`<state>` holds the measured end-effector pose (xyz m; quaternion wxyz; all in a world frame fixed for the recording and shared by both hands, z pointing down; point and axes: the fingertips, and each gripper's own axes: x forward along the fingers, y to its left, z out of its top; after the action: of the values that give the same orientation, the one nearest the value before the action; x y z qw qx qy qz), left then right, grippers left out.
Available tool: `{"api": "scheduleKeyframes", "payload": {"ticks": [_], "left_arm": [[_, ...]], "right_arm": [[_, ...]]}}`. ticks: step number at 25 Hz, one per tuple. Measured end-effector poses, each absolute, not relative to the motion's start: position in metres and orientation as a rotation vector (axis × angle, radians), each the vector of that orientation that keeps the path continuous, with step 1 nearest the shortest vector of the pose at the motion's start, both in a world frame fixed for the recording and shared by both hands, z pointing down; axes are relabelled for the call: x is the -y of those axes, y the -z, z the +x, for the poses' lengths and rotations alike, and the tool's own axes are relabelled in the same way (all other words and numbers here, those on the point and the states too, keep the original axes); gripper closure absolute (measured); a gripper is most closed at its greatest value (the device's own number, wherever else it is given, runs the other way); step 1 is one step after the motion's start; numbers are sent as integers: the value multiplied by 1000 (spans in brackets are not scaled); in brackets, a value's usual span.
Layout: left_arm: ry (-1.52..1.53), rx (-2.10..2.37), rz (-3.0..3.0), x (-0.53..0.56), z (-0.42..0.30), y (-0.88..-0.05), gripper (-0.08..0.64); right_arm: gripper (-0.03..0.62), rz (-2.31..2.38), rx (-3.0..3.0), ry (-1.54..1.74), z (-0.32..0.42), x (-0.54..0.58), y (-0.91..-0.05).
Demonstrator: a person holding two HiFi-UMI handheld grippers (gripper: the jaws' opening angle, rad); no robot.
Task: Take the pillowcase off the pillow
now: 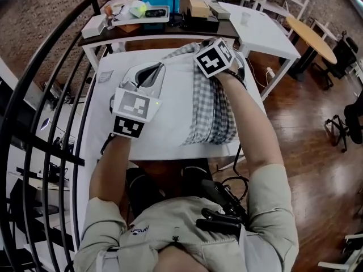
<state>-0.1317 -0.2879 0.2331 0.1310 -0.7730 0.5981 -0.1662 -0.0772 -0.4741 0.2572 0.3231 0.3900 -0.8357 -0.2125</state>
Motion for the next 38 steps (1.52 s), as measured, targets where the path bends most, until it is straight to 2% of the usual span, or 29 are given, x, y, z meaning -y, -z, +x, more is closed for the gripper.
{"api": "scheduleKeyframes", "payload": {"ticks": [6, 16, 20, 22, 28, 33, 38], "left_arm": [[359, -1832, -2330, 288, -159, -248, 546], [556, -1866, -2372, 341, -162, -323, 545], [597, -1788, -2381, 353, -160, -315, 504], [598, -1751, -2353, 348, -157, -300, 481], [564, -1639, -2334, 280, -120, -291, 406], [598, -1564, -2313, 221, -95, -324, 377], [692, -1565, -2331, 206, -83, -375, 330]], "right_arm": [[581, 1166, 2147, 487, -29, 505, -249], [578, 1158, 2194, 278, -2, 518, -328], [503, 1198, 2338, 248, 4, 509, -310], [469, 1199, 2443, 273, 2, 489, -286], [456, 1143, 2678, 264, 3, 371, -270], [439, 1135, 2743, 152, 13, 279, -309], [415, 1054, 2684, 69, 1, 231, -370]]}}
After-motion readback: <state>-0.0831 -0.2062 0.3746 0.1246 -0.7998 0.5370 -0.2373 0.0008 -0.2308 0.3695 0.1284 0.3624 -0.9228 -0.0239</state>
